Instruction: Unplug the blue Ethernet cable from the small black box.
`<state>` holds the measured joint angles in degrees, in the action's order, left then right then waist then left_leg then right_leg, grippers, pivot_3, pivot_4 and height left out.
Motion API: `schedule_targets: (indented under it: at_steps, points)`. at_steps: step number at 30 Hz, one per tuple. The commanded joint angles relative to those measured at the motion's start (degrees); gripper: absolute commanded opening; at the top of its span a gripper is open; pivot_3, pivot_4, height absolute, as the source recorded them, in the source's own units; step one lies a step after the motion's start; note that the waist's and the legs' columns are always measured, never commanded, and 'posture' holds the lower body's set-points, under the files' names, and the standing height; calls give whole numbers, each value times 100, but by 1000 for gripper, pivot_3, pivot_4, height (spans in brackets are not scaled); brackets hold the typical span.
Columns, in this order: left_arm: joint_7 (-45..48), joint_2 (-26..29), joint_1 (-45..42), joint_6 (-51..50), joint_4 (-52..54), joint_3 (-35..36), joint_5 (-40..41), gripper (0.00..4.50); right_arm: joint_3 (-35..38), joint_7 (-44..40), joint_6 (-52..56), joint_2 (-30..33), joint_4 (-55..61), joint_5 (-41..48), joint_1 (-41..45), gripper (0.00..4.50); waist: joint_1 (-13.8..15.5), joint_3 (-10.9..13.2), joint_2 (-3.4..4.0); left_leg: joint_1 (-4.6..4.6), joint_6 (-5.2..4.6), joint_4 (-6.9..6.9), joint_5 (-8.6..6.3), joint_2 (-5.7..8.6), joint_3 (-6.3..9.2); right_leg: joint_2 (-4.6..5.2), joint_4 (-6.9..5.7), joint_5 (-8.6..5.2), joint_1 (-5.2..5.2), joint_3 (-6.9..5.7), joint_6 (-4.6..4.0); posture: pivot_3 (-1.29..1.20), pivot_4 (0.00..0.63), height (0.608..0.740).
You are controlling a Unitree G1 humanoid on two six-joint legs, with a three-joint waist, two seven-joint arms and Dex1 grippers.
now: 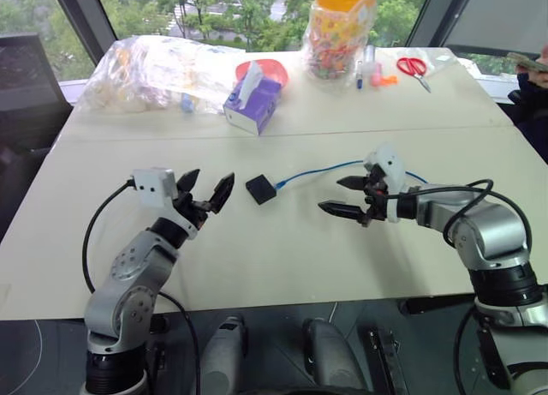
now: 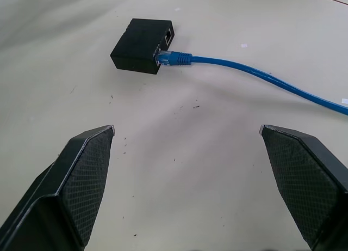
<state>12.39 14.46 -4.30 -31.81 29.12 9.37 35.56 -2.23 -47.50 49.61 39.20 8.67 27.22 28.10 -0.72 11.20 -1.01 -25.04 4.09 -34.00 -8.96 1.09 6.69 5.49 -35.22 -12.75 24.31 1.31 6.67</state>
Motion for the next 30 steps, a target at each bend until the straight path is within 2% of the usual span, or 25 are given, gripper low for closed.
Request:
schedule_targets:
  at_steps: [1,8,15,21,27,30]
  points:
    - [89,93,-60,20,150,55,59,4476,71,8,-99,-56,132,36,90,4500,3,0,0,0,0,0,0,0,0,0,0,0,0,0,0,0,150,728]
    - [177,407,-77,-352,275,264,374,4476,47,-83,-150,-111,118,67,121,4500,2,0,0,0,0,0,0,0,0,0,0,0,0,0,0,0,150,728]
    - [669,1259,279,-853,418,696,882,4476,65,31,-83,-174,549,110,136,4500,-9,1,1,0,0,1,0,-1,1,0,-1,0,1,0,0,0,150,728]
    - [949,1590,135,-786,141,773,869,4476,-48,-162,-214,-74,598,18,241,4500,5,0,1,-1,1,-1,-1,0,1,2,1,0,2,0,0,0,150,728]
    - [1315,1801,189,-758,89,613,823,4476,-592,-870,-604,327,280,-314,765,4500,-22,1,1,-1,1,5,-1,-1,0,2,1,0,7,0,-1,0,150,728]
    - [1344,1765,49,-624,-37,504,634,4476,-1177,-1585,-1252,446,-564,-854,1631,4500,-41,2,4,-1,1,6,-1,-1,-2,2,1,0,9,0,-1,0,150,728]
